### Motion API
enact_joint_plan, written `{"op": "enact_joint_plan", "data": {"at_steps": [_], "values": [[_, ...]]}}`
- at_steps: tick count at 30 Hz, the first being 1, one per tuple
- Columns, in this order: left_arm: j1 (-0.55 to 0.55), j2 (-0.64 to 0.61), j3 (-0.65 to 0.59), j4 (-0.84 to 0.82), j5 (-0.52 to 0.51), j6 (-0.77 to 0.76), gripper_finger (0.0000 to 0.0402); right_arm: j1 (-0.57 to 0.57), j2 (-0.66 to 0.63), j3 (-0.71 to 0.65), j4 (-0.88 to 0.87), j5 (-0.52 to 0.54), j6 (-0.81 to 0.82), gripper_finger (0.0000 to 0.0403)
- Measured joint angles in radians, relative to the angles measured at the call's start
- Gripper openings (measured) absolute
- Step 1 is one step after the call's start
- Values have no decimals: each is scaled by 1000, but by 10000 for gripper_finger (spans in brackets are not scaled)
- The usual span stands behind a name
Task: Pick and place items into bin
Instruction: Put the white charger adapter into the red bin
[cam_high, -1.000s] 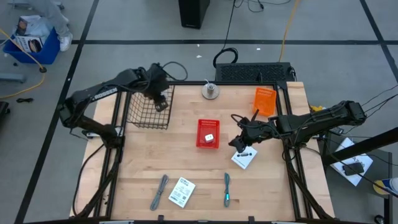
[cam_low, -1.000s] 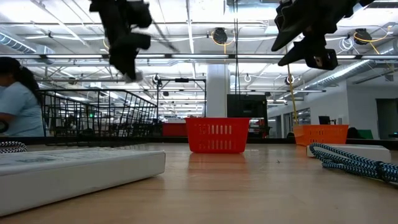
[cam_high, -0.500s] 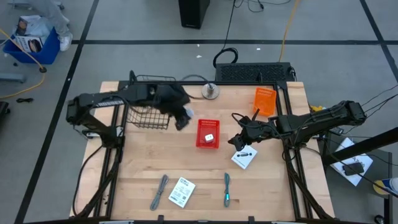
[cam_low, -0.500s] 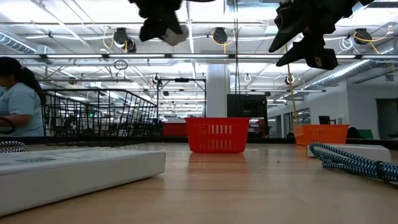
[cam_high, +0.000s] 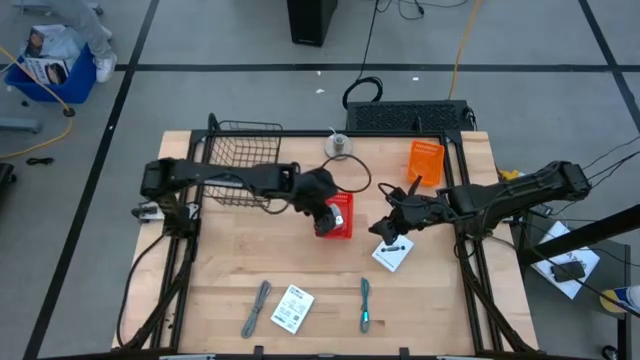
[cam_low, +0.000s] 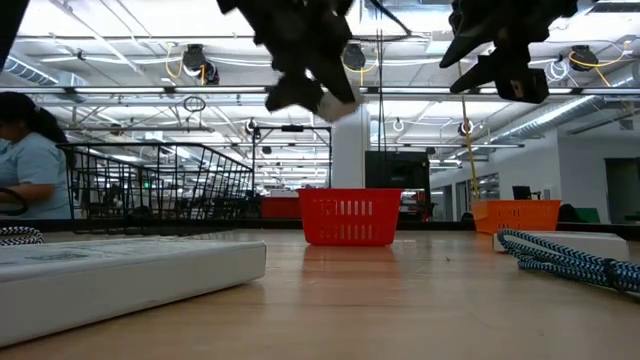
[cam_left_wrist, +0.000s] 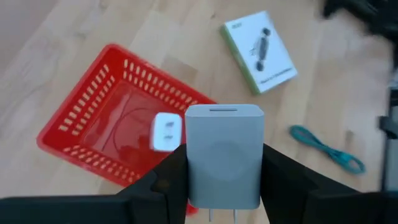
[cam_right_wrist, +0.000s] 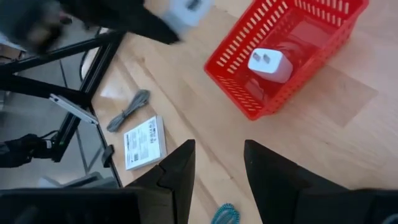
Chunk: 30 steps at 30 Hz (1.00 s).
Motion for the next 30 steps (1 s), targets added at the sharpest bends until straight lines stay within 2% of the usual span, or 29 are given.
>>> {"op": "enact_joint_plan", "data": {"at_steps": [9,16,22,26,30], "values": [[82,128,0,37,-42,-59,157,33,-5,0,3,22,18,130],[125,196,0,48,-1,-96,184,36,-6,0,0,29,9,125],[134,212,0,46,22,-135,152,36,-6,0,9,28,-21,114],[139,191,0,66,96,-179,132,41,-6,0,15,15,-3,112],[135,127,0,66,127,-197,121,55,-6,0,14,-85,-29,112]]}}
